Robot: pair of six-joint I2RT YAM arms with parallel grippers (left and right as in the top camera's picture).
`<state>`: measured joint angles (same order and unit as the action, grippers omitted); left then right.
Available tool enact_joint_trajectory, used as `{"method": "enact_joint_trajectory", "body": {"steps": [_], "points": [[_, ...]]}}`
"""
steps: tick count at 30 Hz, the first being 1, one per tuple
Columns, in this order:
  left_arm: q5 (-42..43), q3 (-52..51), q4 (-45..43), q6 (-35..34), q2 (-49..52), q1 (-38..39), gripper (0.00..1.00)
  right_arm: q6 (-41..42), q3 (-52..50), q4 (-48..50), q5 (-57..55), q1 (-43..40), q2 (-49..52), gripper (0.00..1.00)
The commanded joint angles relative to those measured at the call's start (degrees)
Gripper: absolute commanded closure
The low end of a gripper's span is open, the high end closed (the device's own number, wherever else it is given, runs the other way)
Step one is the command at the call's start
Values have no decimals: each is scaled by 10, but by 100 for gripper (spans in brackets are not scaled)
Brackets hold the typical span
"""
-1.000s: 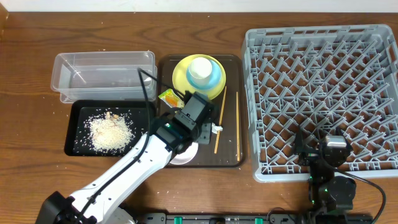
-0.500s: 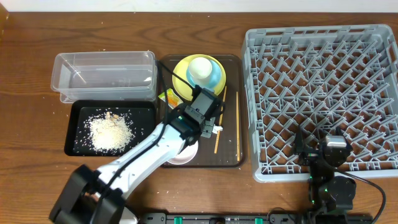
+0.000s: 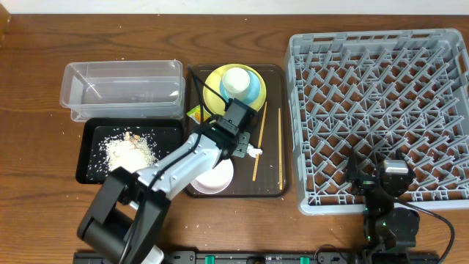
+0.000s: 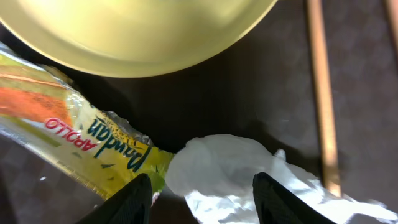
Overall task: Sort waste into correct bins and load items into the dishwasher rack
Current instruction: 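Grasp the white tissue with the left gripper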
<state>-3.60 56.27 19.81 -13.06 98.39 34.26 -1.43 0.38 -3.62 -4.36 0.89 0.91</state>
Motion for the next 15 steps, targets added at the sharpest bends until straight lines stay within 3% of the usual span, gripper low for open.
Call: {"method": "enact_joint_trajectory", "body": {"steps": [1, 3, 7, 13, 15], "points": [[46, 9, -5, 10, 23, -16, 45, 10, -1, -1, -1, 0, 0, 1], [47, 9, -7, 10, 28, -17, 47, 10, -1, -1, -1, 0, 0, 1], [47, 9, -9, 10, 24, -17, 72, 10, -1, -1, -1, 0, 0, 1], [47, 10, -8, 10, -5, -17, 92, 10, -1, -1, -1, 0, 0, 1], [45, 10, -7, 10, -24, -17, 94, 10, -1, -1, -1, 0, 0, 1]]}}
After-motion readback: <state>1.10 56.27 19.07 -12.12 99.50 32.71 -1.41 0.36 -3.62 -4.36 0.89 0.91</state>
